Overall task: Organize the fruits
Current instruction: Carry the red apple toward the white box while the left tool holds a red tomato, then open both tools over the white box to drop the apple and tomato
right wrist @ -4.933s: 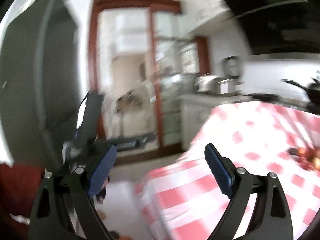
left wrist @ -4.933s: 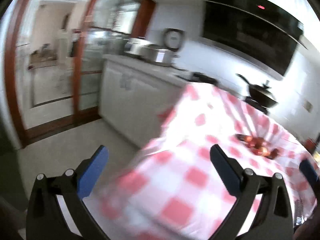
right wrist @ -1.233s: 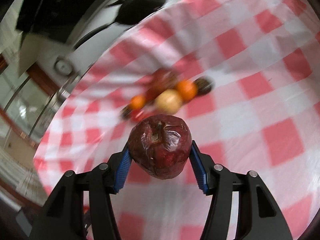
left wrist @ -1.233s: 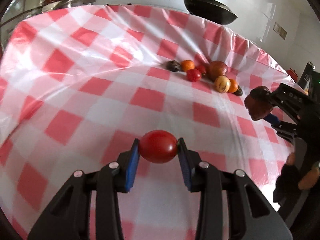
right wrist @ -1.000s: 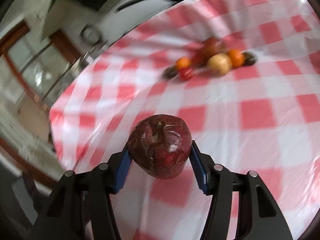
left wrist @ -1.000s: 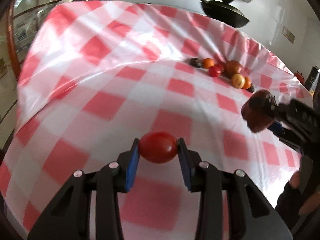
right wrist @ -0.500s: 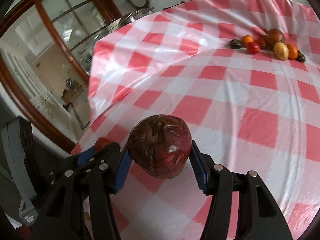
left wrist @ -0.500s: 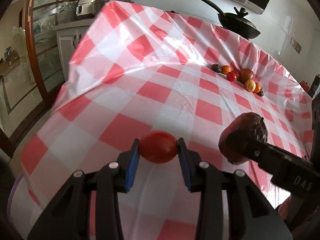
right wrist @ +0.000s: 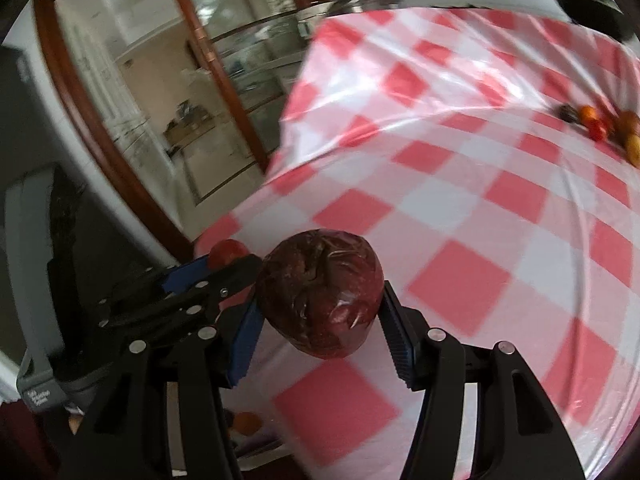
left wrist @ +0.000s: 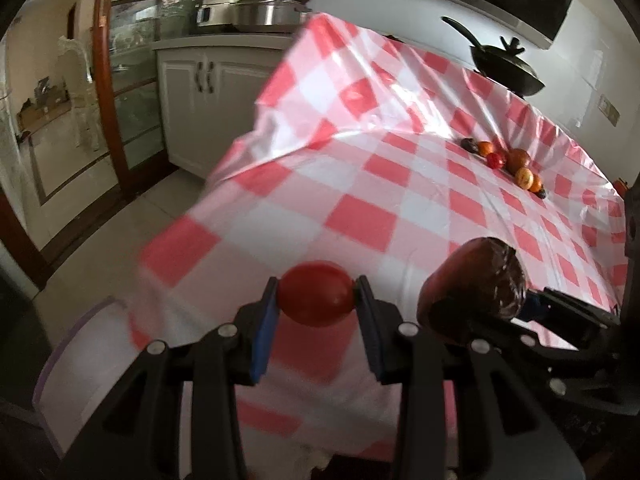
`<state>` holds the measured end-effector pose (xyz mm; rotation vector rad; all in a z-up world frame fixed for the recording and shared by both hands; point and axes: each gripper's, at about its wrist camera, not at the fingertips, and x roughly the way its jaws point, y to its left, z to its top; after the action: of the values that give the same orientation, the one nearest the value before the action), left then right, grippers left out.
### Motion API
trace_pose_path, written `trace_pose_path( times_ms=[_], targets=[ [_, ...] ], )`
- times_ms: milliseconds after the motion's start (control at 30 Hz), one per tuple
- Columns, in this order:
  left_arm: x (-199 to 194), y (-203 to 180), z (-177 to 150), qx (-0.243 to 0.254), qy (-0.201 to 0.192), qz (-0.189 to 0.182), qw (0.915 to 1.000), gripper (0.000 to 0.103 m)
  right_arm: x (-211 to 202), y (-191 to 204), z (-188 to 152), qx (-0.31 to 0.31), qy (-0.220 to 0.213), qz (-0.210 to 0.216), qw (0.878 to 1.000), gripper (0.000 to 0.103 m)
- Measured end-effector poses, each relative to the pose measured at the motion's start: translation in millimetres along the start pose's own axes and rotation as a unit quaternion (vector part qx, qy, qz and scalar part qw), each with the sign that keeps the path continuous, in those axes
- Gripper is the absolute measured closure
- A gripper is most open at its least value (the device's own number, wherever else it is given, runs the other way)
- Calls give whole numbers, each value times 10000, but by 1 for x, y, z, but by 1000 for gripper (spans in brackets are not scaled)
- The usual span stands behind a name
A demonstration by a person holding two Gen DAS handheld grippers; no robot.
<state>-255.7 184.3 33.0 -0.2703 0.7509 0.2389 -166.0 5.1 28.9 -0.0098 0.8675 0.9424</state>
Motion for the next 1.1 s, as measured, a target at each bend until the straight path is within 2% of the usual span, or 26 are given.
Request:
trace_pose_path(
  times_ms=[267,467,633,767,867,1100],
  targets=[
    [-40,55,-27,-274,-79,352,9990,65,13,64,-16,-865,214,316,9955,47],
    [-57,116,-71,-608,173,862,9943,65,31,116,-38,-1571,518,658,9840,47],
    [-52,168,-113,-1161,504,1163,9851,65,51,162,-69,-2371,918,968,9623,47],
    [-38,191,-141,-1376,742,1301,9791,65,76,186,-100,-2848,1387,1082,9423,47],
    [-23,205,-163,-1525,996,1418,9730,65,103,191,-123,-3070,1804,963,9295,47],
    [0,224,-195,-1755,1413,1544,9620,65,157,176,-153,-3156,2549,753,9109,47]
  ],
)
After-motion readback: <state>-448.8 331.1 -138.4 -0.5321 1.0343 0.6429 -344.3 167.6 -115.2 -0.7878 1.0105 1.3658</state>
